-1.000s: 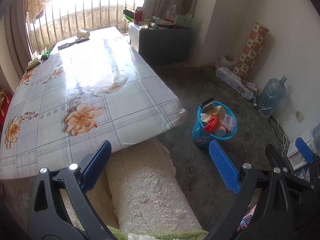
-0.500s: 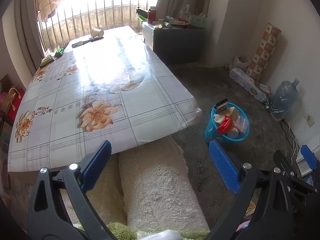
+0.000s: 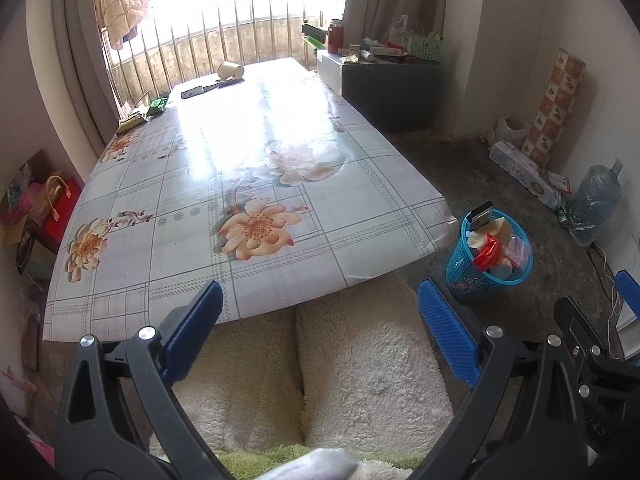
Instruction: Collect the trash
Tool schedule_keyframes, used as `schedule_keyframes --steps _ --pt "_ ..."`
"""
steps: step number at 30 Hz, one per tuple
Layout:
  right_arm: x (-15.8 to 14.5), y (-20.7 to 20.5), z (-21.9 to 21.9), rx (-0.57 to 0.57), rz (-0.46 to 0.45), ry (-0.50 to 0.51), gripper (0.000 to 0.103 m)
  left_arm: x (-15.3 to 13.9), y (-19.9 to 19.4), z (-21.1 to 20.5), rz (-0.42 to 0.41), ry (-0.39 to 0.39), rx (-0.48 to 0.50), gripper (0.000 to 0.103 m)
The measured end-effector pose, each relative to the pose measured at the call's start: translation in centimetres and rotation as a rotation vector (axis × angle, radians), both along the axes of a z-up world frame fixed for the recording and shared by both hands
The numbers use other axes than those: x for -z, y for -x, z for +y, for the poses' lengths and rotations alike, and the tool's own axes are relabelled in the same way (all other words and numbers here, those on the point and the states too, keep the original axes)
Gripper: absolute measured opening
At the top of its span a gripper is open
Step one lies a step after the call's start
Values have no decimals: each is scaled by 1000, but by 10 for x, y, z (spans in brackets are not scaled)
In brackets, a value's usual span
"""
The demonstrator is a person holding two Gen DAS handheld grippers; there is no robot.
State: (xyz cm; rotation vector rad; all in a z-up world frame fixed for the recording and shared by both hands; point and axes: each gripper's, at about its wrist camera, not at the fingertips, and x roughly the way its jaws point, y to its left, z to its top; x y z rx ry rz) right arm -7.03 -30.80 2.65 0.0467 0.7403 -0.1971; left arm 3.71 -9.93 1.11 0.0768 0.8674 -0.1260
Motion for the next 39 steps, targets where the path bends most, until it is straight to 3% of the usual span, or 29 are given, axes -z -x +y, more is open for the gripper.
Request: schedule_keyframes --steps 6,19,28,39 --pt "-4 -6 9 -6 3 8 96 2 -4 14 5 6 -37 94" --pt "-8 -9 2 14 1 1 96 5 -4 42 -17 -7 -19 94" --pt "-7 -6 -17 50 1 18 96 6 -8 77 -42 -10 -92 94" --pt "-6 -5 -22 53 3 18 96 4 -6 72 -35 -2 -74 94"
